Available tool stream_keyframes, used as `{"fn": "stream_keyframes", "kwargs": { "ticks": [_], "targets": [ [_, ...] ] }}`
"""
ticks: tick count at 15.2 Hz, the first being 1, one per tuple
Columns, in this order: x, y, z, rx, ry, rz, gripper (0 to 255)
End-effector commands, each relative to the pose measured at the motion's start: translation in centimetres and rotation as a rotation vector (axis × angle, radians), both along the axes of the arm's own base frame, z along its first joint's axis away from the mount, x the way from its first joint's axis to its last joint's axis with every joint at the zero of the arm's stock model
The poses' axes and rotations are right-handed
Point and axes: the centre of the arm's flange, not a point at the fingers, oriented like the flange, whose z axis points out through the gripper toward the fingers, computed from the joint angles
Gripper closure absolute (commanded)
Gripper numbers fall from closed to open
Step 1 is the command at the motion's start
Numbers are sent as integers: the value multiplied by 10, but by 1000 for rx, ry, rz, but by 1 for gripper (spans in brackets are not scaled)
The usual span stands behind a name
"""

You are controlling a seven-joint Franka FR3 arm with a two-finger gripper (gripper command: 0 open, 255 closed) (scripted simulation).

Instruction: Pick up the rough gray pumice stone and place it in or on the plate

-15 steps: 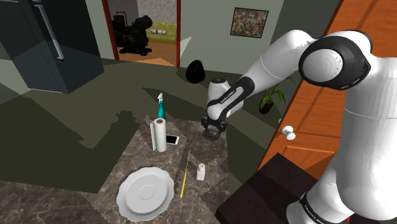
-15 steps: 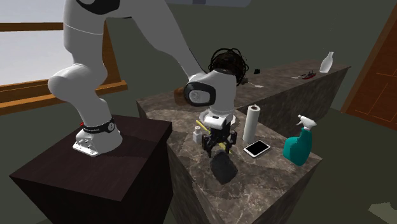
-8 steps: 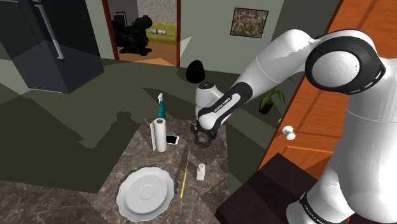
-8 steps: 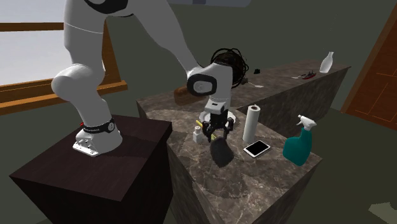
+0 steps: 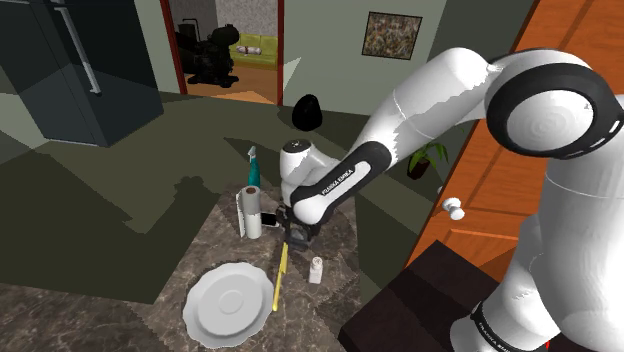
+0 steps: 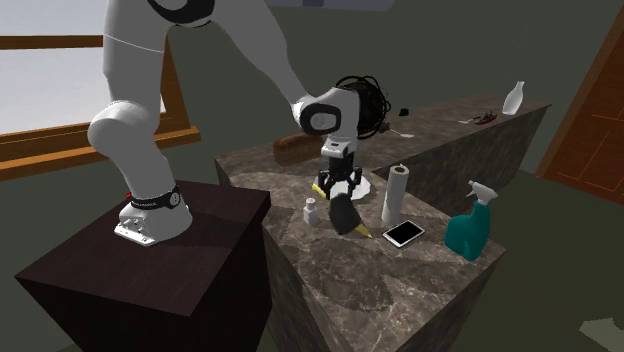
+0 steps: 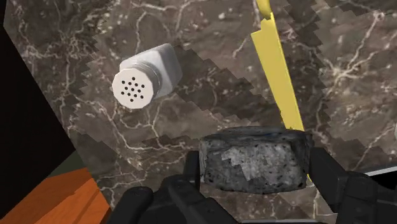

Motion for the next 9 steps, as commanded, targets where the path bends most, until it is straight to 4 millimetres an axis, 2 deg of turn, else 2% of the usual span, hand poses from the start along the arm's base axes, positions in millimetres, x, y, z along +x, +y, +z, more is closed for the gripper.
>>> {"fn": "stream_keyframes", "kwargs": {
  "ticks": [1,9],
  "targets": [
    [-4,27,1,0,0,-1,255],
    [-21,131,4,0,0,-1,255]
  ]
}}
